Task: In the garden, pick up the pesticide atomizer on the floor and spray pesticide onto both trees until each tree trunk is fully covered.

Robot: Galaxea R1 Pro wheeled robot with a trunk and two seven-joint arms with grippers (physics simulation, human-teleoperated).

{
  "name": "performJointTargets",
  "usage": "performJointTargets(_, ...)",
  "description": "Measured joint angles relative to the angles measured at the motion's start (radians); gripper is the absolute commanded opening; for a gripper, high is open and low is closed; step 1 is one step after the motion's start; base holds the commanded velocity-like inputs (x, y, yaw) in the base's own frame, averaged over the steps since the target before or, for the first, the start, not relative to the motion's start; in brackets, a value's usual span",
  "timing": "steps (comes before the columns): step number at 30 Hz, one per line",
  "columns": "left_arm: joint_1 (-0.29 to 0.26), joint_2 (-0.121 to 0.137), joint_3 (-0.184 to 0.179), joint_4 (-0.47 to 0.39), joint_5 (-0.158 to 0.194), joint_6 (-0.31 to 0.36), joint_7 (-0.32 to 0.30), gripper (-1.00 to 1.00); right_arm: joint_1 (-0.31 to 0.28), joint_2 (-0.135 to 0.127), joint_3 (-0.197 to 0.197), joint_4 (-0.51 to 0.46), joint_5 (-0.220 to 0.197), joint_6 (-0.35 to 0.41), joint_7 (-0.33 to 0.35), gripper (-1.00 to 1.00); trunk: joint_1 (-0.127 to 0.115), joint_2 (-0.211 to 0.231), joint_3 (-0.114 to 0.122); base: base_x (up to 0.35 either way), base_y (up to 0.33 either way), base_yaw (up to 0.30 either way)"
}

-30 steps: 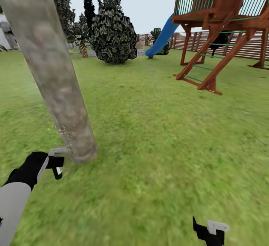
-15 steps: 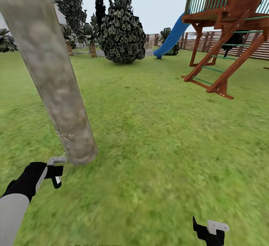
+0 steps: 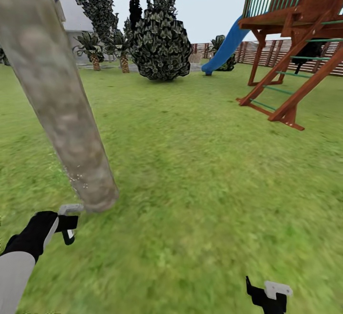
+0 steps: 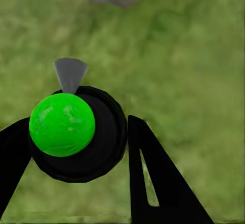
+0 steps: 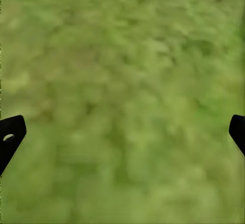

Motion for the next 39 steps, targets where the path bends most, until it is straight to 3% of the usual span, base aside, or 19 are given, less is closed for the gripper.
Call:
performJointTargets(7,0.007,-0.006,-0.005,0.000,0.006,0.000,0.013,-1.00,0.000,0.000,0.000,0.000,0.000,0.000,-0.001,1.00,0.000,0.000,0.000,0.003,-0.060,0.168)
performJointTargets(16,0.007,-0.005,-0.001,0.000,0.005,0.000,0.013,-1.00,0.000,0.000,0.000,0.000,0.000,0.000,-0.001,1.00,0.000,0.000,0.000,0.000,-0.263,0.017)
performJointTargets(25,0.007,-0.004,-0.001,-0.001,0.006,0.000,0.013,-1.00,0.000,0.000,0.000,0.000,0.000,0.000,-0.001,1.00,0.000,0.000,0.000,0.040,-0.271,0.233)
performJointTargets(39,0.007,-0.003,0.001,0.000,0.006,-0.001,0.014,-1.00,0.000,0.000,0.000,0.000,0.000,0.000,-0.001,1.00,0.000,0.000,0.000,0.137,-0.269,0.009)
